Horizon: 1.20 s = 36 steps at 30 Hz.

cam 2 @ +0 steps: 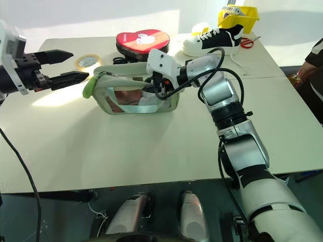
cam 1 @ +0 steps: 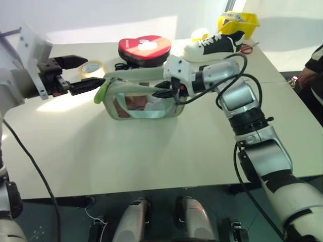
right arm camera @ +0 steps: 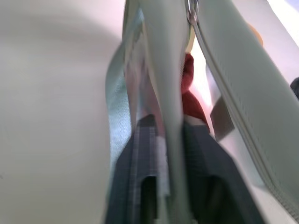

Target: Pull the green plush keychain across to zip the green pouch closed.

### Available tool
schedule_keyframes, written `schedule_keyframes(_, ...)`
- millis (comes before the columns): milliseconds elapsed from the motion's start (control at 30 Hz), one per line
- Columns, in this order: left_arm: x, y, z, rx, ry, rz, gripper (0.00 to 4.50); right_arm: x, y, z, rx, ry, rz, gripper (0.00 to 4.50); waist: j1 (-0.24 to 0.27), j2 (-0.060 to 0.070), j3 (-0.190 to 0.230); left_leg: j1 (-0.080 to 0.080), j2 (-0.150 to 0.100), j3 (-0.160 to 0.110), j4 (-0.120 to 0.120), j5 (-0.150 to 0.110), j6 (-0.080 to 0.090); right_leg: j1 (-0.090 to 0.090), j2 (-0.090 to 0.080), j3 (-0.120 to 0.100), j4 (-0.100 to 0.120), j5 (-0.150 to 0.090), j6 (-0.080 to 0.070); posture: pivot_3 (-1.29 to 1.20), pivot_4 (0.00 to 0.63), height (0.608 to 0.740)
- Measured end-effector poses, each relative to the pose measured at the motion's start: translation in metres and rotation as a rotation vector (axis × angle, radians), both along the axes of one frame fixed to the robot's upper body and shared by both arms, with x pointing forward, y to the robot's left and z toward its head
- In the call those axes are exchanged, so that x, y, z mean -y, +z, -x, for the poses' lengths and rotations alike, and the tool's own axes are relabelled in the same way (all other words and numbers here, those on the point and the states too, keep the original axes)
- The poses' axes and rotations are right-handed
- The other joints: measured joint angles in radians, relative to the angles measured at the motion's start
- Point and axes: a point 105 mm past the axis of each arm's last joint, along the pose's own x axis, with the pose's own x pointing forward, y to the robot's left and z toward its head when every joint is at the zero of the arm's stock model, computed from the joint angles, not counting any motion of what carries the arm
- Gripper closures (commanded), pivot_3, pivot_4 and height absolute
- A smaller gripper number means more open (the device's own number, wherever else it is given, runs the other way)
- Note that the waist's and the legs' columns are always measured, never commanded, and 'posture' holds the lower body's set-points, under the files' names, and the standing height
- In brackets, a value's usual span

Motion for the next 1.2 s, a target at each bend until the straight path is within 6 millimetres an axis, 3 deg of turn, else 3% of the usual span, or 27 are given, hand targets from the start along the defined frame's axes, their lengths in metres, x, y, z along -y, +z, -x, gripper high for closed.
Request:
schedule_keyframes(67, -0.002, -0.001, -0.001, -0.002, 0.006, 0.002, 0.00, 0.002, 0.004, -0.001, 0.002, -0.024, -0.014, 1.06, 0.004, 0.000, 0.000, 0.000, -0.001, 0.000, 0.000, 0.000, 0.000, 0.000, -0.001, 0.000, 0.000, 0.000, 0.000, 0.00, 0.150, 0.740)
schedule_keyframes(167, -0.006, -0.002, -0.003, -0.006, 0.021, 0.007, 0.00, 0.014, 0.022, 0.002, 0.035, -0.052, -0.035, 1.06, 0.009, 0.000, 0.000, -0.001, -0.001, 0.000, 0.001, -0.001, 0.000, 0.000, -0.001, 0.000, -0.001, 0.000, 0.000, 0.00, 0.150, 0.740)
schedule_keyframes(333, -0.023, -0.013, -0.006, -0.041, 0.083, 0.009, 0.00, 0.051, 0.049, 0.009, 0.117, -0.139, -0.041, 1.06, 0.006, -0.001, 0.000, -0.001, -0.001, 0.000, 0.000, -0.002, 0.000, 0.001, -0.002, -0.001, -0.002, 0.000, 0.000, 0.00, 0.150, 0.740)
schedule_keyframes(433, -0.030, -0.022, -0.009, -0.063, 0.110, 0.023, 0.00, 0.060, 0.031, 0.009, 0.077, -0.162, -0.031, 1.06, 0.002, -0.001, -0.001, -0.001, 0.000, 0.000, 0.000, -0.001, 0.001, 0.000, -0.002, -0.001, -0.002, 0.000, 0.000, 0.00, 0.150, 0.740)
schedule_keyframes(567, -0.036, -0.024, -0.012, -0.062, 0.134, 0.036, 0.00, 0.067, -0.011, 0.004, 0.028, -0.194, 0.027, 1.06, 0.005, -0.001, 0.000, -0.001, -0.001, 0.000, 0.001, -0.001, 0.001, 0.000, -0.003, -0.001, -0.002, 0.000, 0.000, 0.00, 0.150, 0.740)
schedule_keyframes(667, -0.040, -0.025, -0.015, -0.062, 0.149, 0.051, 0.00, 0.068, -0.012, 0.000, 0.052, -0.204, 0.031, 1.91, 0.005, -0.001, -0.001, -0.001, -0.001, 0.000, 0.001, -0.001, 0.001, 0.001, -0.002, -0.001, -0.002, 0.000, 0.000, 0.00, 0.150, 0.740)
schedule_keyframes(833, -0.037, -0.028, -0.017, -0.067, 0.146, 0.071, 0.00, 0.067, -0.009, -0.005, 0.077, -0.225, 0.014, 4.36, 0.003, -0.001, -0.001, -0.001, 0.000, 0.000, 0.001, -0.001, 0.001, 0.001, -0.003, -0.001, -0.002, 0.000, 0.000, 0.00, 0.150, 0.740)
schedule_keyframes(1167, -0.010, -0.067, -0.016, -0.124, 0.100, 0.022, 0.00, 0.061, -0.009, -0.005, 0.073, -0.214, 0.005, 4.45, 0.003, -0.001, -0.001, -0.001, 0.000, 0.000, 0.001, -0.001, 0.001, 0.001, -0.003, 0.000, -0.002, 0.000, 0.000, 0.00, 0.150, 0.740)
schedule_keyframes(1200, -0.011, -0.069, -0.018, -0.118, 0.109, 0.004, 0.25, 0.061, -0.009, -0.005, 0.073, -0.214, 0.005, 4.48, 0.003, -0.001, -0.001, -0.001, 0.000, 0.000, 0.001, -0.001, 0.001, 0.001, -0.002, 0.000, -0.002, 0.000, 0.000, 0.00, 0.150, 0.740)
